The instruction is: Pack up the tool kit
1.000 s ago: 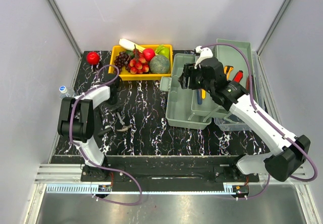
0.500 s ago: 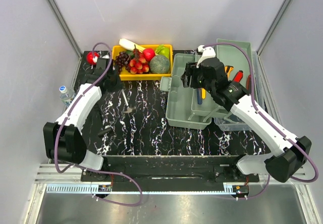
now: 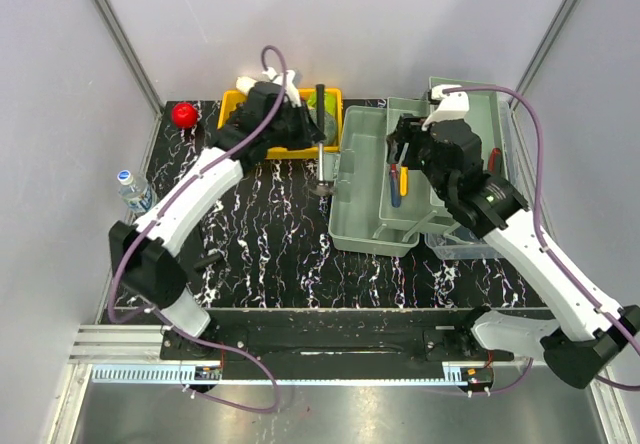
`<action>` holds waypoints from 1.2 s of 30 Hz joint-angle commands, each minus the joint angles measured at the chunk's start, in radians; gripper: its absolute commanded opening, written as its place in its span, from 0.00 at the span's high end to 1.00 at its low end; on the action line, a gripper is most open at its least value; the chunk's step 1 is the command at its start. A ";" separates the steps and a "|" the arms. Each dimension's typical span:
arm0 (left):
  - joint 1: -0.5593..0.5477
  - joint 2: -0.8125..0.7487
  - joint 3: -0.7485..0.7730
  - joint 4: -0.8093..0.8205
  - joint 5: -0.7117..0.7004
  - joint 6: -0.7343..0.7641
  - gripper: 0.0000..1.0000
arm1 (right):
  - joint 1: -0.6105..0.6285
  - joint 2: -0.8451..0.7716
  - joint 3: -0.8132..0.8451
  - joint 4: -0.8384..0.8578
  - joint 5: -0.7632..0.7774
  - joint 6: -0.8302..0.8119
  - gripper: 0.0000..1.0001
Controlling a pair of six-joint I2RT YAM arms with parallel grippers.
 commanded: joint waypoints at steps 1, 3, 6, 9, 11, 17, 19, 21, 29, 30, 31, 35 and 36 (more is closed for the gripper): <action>-0.059 0.091 0.068 0.123 0.067 -0.007 1.00 | -0.004 -0.050 -0.020 0.036 0.097 -0.029 0.27; -0.084 0.122 0.077 0.150 0.072 -0.003 1.00 | -0.002 -0.067 -0.027 0.036 0.107 -0.035 0.27; -0.104 0.179 0.114 0.146 0.096 -0.018 1.00 | -0.002 -0.081 -0.035 0.035 0.115 -0.041 0.26; -0.125 0.212 0.120 0.156 0.104 -0.039 1.00 | -0.002 -0.087 -0.036 0.030 0.123 -0.040 0.25; -0.139 0.231 0.117 0.164 0.100 -0.056 1.00 | -0.004 -0.088 -0.038 0.030 0.126 -0.038 0.25; -0.175 0.297 0.082 0.218 0.072 -0.144 1.00 | -0.002 -0.091 -0.044 0.030 0.127 -0.035 0.25; -0.181 0.326 0.082 0.225 0.046 -0.147 1.00 | -0.004 -0.093 -0.049 0.032 0.127 -0.037 0.25; -0.188 0.347 0.083 0.230 0.006 -0.141 1.00 | -0.002 -0.099 -0.055 0.030 0.124 -0.034 0.25; -0.210 0.439 0.100 0.241 -0.081 -0.116 1.00 | -0.002 -0.122 -0.072 0.016 0.126 -0.026 0.25; -0.216 0.458 0.106 0.241 -0.086 -0.116 1.00 | -0.002 -0.122 -0.073 0.016 0.124 -0.025 0.25; -0.221 0.473 0.111 0.239 -0.092 -0.115 1.00 | -0.004 -0.122 -0.073 0.018 0.124 -0.029 0.25; -0.241 0.541 0.123 0.239 -0.137 -0.118 1.00 | -0.004 -0.122 -0.072 0.016 0.123 -0.037 0.25; -0.245 0.554 0.131 0.227 -0.169 -0.122 1.00 | -0.002 -0.121 -0.072 0.016 0.126 -0.041 0.25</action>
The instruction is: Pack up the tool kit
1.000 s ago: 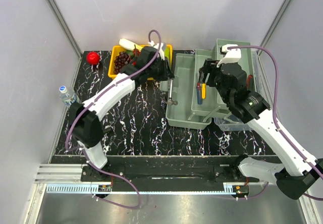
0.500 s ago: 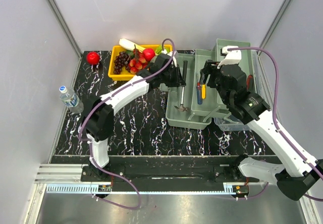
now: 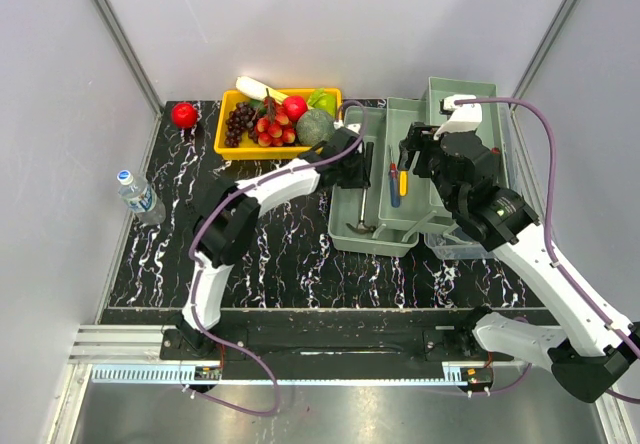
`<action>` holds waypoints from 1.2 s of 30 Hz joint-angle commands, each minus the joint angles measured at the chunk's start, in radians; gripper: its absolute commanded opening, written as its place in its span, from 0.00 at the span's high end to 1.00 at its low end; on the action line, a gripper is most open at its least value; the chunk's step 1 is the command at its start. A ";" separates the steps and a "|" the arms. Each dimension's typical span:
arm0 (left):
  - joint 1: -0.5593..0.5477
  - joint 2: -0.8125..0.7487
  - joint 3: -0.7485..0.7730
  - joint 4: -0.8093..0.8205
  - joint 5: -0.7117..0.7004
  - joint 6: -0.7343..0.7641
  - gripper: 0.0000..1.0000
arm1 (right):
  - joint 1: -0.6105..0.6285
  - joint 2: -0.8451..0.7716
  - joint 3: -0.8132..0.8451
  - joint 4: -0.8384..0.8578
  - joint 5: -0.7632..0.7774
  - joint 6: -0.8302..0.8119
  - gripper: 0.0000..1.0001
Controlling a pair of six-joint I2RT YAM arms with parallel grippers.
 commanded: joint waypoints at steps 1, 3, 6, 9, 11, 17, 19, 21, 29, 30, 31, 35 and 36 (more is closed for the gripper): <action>-0.033 0.057 0.071 0.029 -0.117 -0.010 1.00 | -0.004 -0.018 0.001 0.024 0.030 -0.015 0.24; -0.042 0.077 0.084 0.009 -0.150 -0.010 1.00 | -0.004 -0.021 -0.002 0.022 0.031 -0.016 0.24; -0.045 0.106 0.092 -0.005 -0.160 -0.023 0.99 | -0.002 -0.023 -0.004 0.024 0.027 -0.016 0.24; -0.045 0.123 0.104 -0.027 -0.155 -0.028 0.81 | -0.004 -0.021 -0.005 0.022 0.027 -0.016 0.24; -0.047 0.122 0.104 -0.033 -0.155 -0.028 0.63 | -0.004 -0.019 -0.004 0.022 0.027 -0.019 0.24; -0.045 0.054 0.104 -0.033 -0.158 -0.031 0.41 | -0.004 -0.027 -0.010 0.022 0.030 -0.015 0.24; -0.045 0.025 0.103 -0.031 -0.164 -0.028 0.40 | -0.004 -0.030 -0.013 0.024 0.030 -0.015 0.24; -0.045 -0.012 0.091 -0.025 -0.175 -0.025 0.40 | -0.004 -0.032 -0.015 0.025 0.031 -0.015 0.24; -0.045 -0.128 -0.001 0.055 -0.194 0.001 0.83 | -0.002 -0.020 -0.012 0.027 0.028 -0.016 0.24; -0.045 -0.131 -0.004 0.058 -0.190 0.001 0.91 | -0.004 -0.018 -0.012 0.029 0.028 -0.018 0.24; -0.045 -0.134 -0.008 0.061 -0.184 0.003 0.95 | -0.004 -0.018 -0.012 0.029 0.025 -0.016 0.24; -0.047 -0.142 -0.011 0.059 -0.186 -0.002 1.00 | -0.004 -0.013 -0.009 0.029 0.022 -0.018 0.24; -0.045 -0.150 -0.011 0.059 -0.186 0.000 1.00 | -0.002 -0.012 -0.008 0.029 0.020 -0.018 0.24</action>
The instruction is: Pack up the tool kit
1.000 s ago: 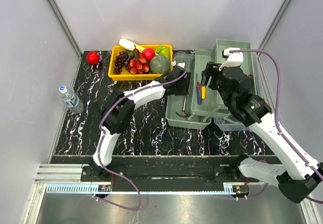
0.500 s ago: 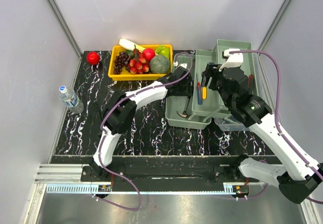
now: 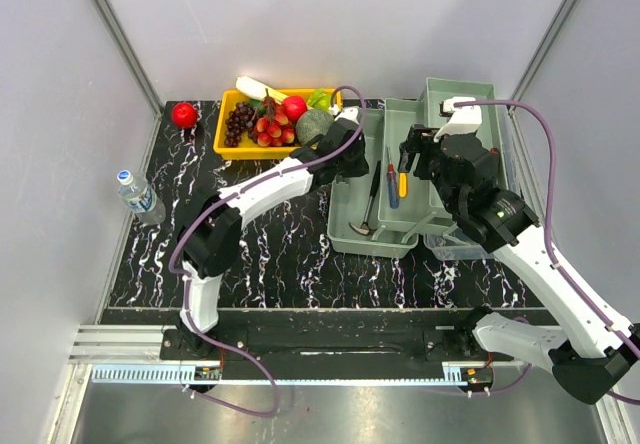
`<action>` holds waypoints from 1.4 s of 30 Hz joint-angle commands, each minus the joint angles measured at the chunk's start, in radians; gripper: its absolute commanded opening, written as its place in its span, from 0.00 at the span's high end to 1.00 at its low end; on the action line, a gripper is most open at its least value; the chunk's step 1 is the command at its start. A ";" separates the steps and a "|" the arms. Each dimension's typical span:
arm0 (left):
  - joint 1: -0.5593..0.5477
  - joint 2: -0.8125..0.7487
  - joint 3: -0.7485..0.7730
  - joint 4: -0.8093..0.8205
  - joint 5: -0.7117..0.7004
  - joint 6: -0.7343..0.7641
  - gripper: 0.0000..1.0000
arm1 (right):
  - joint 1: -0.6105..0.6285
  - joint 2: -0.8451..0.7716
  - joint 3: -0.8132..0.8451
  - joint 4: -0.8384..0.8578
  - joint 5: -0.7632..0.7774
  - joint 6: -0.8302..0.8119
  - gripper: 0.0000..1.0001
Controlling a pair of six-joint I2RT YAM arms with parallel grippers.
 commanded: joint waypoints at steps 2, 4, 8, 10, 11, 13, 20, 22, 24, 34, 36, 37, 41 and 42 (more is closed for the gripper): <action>0.001 -0.069 -0.009 0.039 -0.036 0.009 1.00 | -0.002 -0.001 0.007 0.029 0.022 -0.009 0.24; 0.003 -0.103 -0.018 0.031 -0.065 0.020 1.00 | -0.002 -0.001 0.012 0.029 0.022 -0.011 0.24; 0.013 -0.225 -0.085 0.014 -0.150 0.051 0.99 | -0.002 0.004 0.013 0.035 0.024 -0.012 0.24; 0.038 -0.325 -0.151 0.008 -0.196 0.059 0.94 | -0.002 0.008 0.012 0.035 0.019 -0.012 0.24; 0.050 -0.368 -0.183 0.005 -0.212 0.059 0.90 | -0.004 0.008 0.010 0.037 0.016 -0.011 0.24; 0.081 -0.455 -0.255 -0.001 -0.241 0.059 0.80 | -0.002 0.016 0.007 0.040 0.016 -0.008 0.24; 0.231 -0.643 -0.444 -0.179 -0.378 0.005 0.33 | -0.004 0.033 -0.001 0.050 -0.001 0.004 0.24; 0.321 -0.658 -0.480 -0.251 -0.346 -0.035 0.21 | -0.002 0.038 -0.004 0.053 -0.005 0.006 0.24; 0.406 -0.670 -0.516 -0.326 -0.321 -0.078 0.14 | -0.004 0.041 -0.005 0.053 -0.005 0.004 0.24; 0.684 -0.609 -0.677 -0.429 -0.255 -0.116 0.01 | -0.002 0.051 -0.010 0.052 0.007 0.008 0.24; 0.711 -0.589 -0.711 -0.396 -0.227 -0.116 0.02 | -0.002 0.050 -0.010 0.053 0.013 0.004 0.24; 0.717 -0.580 -0.727 -0.382 -0.227 -0.116 0.03 | -0.004 0.051 -0.011 0.053 0.016 0.004 0.24; 0.728 -0.534 -0.745 -0.377 -0.275 -0.136 0.05 | -0.004 0.045 -0.017 0.052 0.028 0.004 0.23; 0.733 -0.520 -0.751 -0.368 -0.276 -0.135 0.06 | -0.002 0.045 -0.019 0.055 0.028 0.003 0.24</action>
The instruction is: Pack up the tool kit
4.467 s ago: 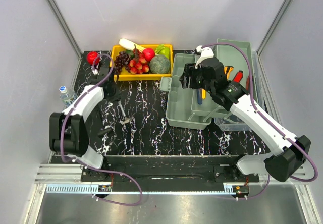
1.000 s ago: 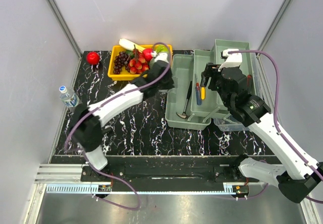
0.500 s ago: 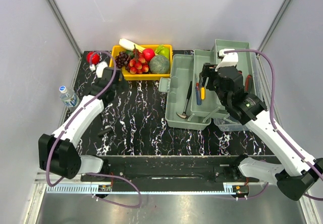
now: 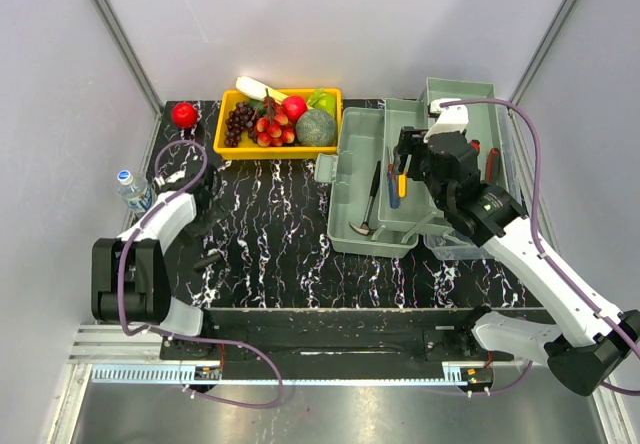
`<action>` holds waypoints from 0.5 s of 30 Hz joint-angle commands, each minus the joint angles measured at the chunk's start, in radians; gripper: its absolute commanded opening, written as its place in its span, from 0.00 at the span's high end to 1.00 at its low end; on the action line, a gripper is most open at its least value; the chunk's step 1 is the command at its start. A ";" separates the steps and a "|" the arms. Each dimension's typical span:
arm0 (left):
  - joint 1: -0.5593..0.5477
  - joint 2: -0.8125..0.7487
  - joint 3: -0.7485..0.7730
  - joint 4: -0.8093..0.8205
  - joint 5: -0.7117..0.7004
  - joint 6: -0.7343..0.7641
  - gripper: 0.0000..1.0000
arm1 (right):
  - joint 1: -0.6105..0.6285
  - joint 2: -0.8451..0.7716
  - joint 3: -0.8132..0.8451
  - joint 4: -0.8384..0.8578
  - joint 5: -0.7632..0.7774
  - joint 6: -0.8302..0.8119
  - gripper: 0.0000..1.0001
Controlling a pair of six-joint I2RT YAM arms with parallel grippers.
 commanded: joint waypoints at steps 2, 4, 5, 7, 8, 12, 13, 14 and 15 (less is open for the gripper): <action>0.011 0.056 -0.037 0.070 -0.010 -0.018 0.07 | -0.004 -0.008 -0.006 0.050 0.038 0.004 0.23; 0.016 0.095 -0.063 0.108 0.009 -0.009 0.09 | -0.002 -0.009 -0.009 0.053 0.045 0.002 0.23; 0.016 0.108 -0.074 0.122 0.018 -0.008 0.12 | -0.002 -0.009 -0.011 0.053 0.046 0.004 0.23; 0.016 0.122 -0.094 0.148 0.045 -0.009 0.19 | -0.004 -0.015 -0.016 0.053 0.049 0.002 0.23; 0.016 0.120 -0.100 0.159 0.058 -0.011 0.24 | -0.004 -0.020 -0.019 0.053 0.049 0.002 0.23; 0.016 0.106 -0.126 0.214 0.113 -0.018 0.36 | -0.004 -0.026 -0.028 0.053 0.054 -0.001 0.23; 0.016 0.108 -0.126 0.222 0.128 -0.017 0.40 | -0.005 -0.026 -0.028 0.053 0.052 0.001 0.23; 0.014 0.106 -0.127 0.230 0.143 -0.018 0.45 | -0.005 -0.023 -0.026 0.053 0.052 -0.001 0.23; 0.014 0.109 -0.124 0.233 0.151 -0.018 0.49 | -0.004 -0.025 -0.025 0.053 0.052 -0.002 0.23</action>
